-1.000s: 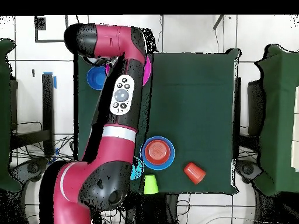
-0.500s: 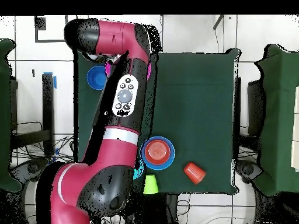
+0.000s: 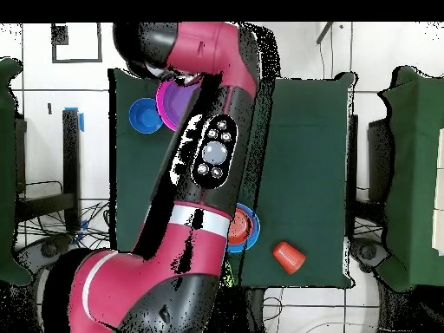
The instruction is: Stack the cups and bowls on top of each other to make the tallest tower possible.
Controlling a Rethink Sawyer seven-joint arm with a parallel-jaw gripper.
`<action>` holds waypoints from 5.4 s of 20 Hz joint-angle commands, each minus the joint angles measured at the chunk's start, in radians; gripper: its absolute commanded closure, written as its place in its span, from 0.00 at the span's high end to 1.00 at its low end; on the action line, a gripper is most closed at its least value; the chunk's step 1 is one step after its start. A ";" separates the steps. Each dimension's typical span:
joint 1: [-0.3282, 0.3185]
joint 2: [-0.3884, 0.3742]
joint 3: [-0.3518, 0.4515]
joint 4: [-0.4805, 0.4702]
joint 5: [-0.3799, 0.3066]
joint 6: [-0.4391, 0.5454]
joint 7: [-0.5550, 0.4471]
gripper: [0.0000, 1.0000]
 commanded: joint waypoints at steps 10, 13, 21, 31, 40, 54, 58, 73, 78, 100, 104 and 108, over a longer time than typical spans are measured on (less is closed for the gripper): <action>-0.035 0.002 0.191 0.154 -0.245 -0.212 -0.342 1.00; -0.042 0.018 0.229 0.150 -0.256 -0.261 -0.334 1.00; -0.075 0.032 0.281 0.107 -0.313 -0.230 -0.437 1.00; -0.102 0.034 0.339 0.064 -0.339 -0.148 -0.483 1.00; -0.153 0.119 0.371 -0.112 -0.341 0.017 -0.629 1.00; -0.047 0.059 0.294 0.056 -0.423 -0.202 -0.445 1.00; -0.045 0.067 0.281 0.029 -0.428 -0.164 -0.430 1.00; -0.134 0.261 0.389 -0.200 -0.388 -0.183 -0.629 1.00; -0.137 0.309 0.357 -0.253 -0.416 -0.183 -0.699 1.00; -0.118 0.288 0.365 -0.274 -0.412 -0.232 -0.978 1.00; -0.115 0.288 0.361 -0.286 -0.405 -0.208 -0.987 1.00; -0.087 0.228 0.340 -0.212 -0.412 -0.173 -0.914 1.00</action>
